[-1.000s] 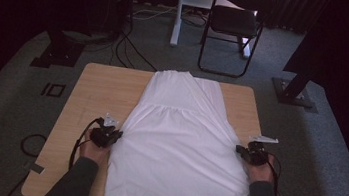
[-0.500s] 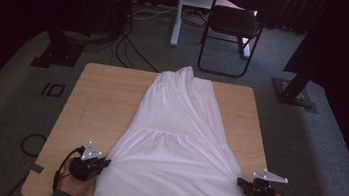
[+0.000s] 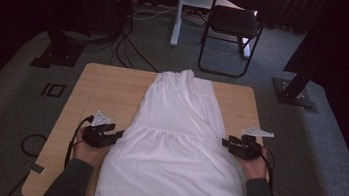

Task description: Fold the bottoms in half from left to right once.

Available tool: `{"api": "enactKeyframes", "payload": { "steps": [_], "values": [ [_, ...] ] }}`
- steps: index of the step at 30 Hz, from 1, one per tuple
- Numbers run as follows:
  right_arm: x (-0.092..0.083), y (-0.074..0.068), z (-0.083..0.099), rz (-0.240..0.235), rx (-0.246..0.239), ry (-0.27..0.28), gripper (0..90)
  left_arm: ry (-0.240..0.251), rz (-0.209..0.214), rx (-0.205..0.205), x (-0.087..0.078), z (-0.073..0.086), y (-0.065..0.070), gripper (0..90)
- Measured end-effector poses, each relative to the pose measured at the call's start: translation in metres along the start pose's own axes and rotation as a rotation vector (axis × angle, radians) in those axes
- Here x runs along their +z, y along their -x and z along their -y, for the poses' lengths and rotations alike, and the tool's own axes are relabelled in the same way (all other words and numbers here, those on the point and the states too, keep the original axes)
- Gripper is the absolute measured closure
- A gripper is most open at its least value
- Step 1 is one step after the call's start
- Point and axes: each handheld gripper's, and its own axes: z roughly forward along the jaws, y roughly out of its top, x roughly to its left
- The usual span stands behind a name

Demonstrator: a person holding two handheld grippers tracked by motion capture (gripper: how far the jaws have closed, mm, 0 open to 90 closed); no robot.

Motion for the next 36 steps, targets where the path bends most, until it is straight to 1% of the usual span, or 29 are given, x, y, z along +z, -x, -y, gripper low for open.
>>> {"api": "enactKeyframes", "payload": {
  "steps": [1, 2, 3, 6, 7, 8, 9, 10, 11, 12, 13, 14, 15, 16, 17, 18, 19, 20, 21, 22, 23, 24, 25, 27, 28, 31, 33, 34, 36],
  "values": [
    [0.013, 0.001, -0.007, -0.004, 0.000, -0.010, 54.0, 0.000, 0.004, 0.004, 0.004, -0.001, 0.000, 52.6],
    [0.020, 0.002, -0.011, -0.014, 0.001, -0.017, 53.6, -0.011, 0.019, 0.002, 0.012, -0.003, 0.000, 52.6],
    [0.031, 0.002, -0.016, -0.027, 0.005, -0.022, 52.4, -0.020, 0.018, 0.004, 0.016, -0.004, 0.001, 52.4],
    [0.053, 0.004, -0.025, -0.043, 0.020, -0.045, 51.1, -0.046, 0.033, 0.011, 0.029, -0.006, 0.005, 51.7],
    [0.062, 0.006, -0.026, -0.054, 0.030, -0.073, 50.5, -0.049, 0.036, 0.013, 0.032, -0.006, 0.006, 51.3],
    [0.068, 0.006, -0.027, -0.057, 0.035, -0.095, 52.3, -0.053, 0.040, 0.011, 0.035, -0.005, 0.008, 50.8],
    [0.075, 0.007, -0.026, -0.060, 0.031, -0.139, 65.2, -0.059, 0.043, 0.014, 0.036, -0.005, 0.009, 50.2],
    [0.079, 0.007, -0.025, -0.069, 0.017, -0.164, 74.7, -0.066, 0.041, 0.018, 0.038, -0.004, 0.011, 49.6],
    [0.079, 0.007, -0.025, -0.058, 0.003, -0.174, 84.9, -0.072, 0.044, 0.017, 0.039, -0.003, 0.012, 48.9],
    [0.075, 0.005, -0.026, -0.027, -0.013, -0.160, 87.5, -0.081, 0.048, 0.021, 0.040, -0.003, 0.013, 48.4],
    [0.069, 0.005, -0.029, -0.002, -0.025, -0.125, 88.1, -0.084, 0.051, 0.024, 0.041, -0.003, 0.013, 47.8],
    [0.062, 0.006, -0.033, 0.008, -0.024, -0.088, 88.3, -0.091, 0.056, 0.035, 0.042, -0.002, 0.014, 46.7],
    [0.049, 0.008, -0.038, 0.018, -0.014, -0.017, 88.5, -0.098, 0.056, 0.041, 0.043, -0.002, 0.015, 46.0],
    [0.041, 0.009, -0.041, 0.031, -0.005, 0.023, 88.6, -0.108, 0.057, 0.046, 0.044, -0.001, 0.017, 45.9],
    [0.029, 0.011, -0.045, 0.071, 0.005, 0.072, 88.6, -0.113, 0.063, 0.048, 0.045, 0.000, 0.018, 45.2],
    [0.023, 0.012, -0.046, 0.097, 0.004, 0.090, 88.5, -0.120, 0.071, 0.052, 0.046, 0.001, 0.020, 45.2],
    [0.017, 0.013, -0.045, 0.135, 0.000, 0.097, 88.3, -0.125, 0.069, 0.059, 0.048, 0.002, 0.022, 45.2],
    [0.017, 0.015, -0.042, 0.155, 0.002, 0.089, 88.2, -0.136, 0.070, 0.063, 0.050, 0.005, 0.024, 45.3],
    [0.020, 0.019, -0.035, 0.171, 0.013, 0.059, 87.7, -0.136, 0.075, 0.062, 0.051, 0.006, 0.025, 45.4],
    [0.024, 0.022, -0.030, 0.172, 0.023, 0.033, 87.6, -0.127, 0.078, 0.057, 0.051, 0.007, 0.026, 45.4],
    [0.033, 0.026, -0.020, 0.179, 0.034, -0.010, 87.0, -0.129, 0.081, 0.055, 0.051, 0.007, 0.026, 45.4],
    [0.038, 0.029, -0.015, 0.177, 0.048, -0.031, 86.8, -0.132, 0.085, 0.047, 0.050, 0.006, 0.025, 45.4],
    [0.047, 0.034, -0.005, 0.163, 0.076, -0.061, 86.0, -0.131, 0.089, 0.045, 0.049, 0.006, 0.025, 45.3],
    [0.055, 0.037, 0.001, 0.164, 0.096, -0.082, 85.8, -0.109, 0.087, 0.035, 0.045, 0.003, 0.022, 44.6],
    [0.057, 0.038, 0.003, 0.170, 0.099, -0.090, 85.6, -0.087, 0.081, 0.025, 0.041, -0.001, 0.020, 44.3],
    [0.060, 0.037, 0.002, 0.185, 0.095, -0.105, 83.4, -0.050, 0.068, 0.008, 0.038, -0.015, 0.016, 43.7],
    [0.060, 0.037, 0.002, 0.191, 0.096, -0.109, 81.9, -0.041, 0.072, 0.009, 0.042, -0.028, 0.016, 43.0],
    [0.060, 0.038, 0.002, 0.189, 0.097, -0.108, 81.8, -0.049, 0.081, 0.012, 0.048, -0.036, 0.018, 42.0],
    [0.060, 0.037, 0.002, 0.190, 0.091, -0.109, 81.7, -0.060, 0.080, 0.022, 0.061, -0.047, 0.022, 41.5]
  ]
}}
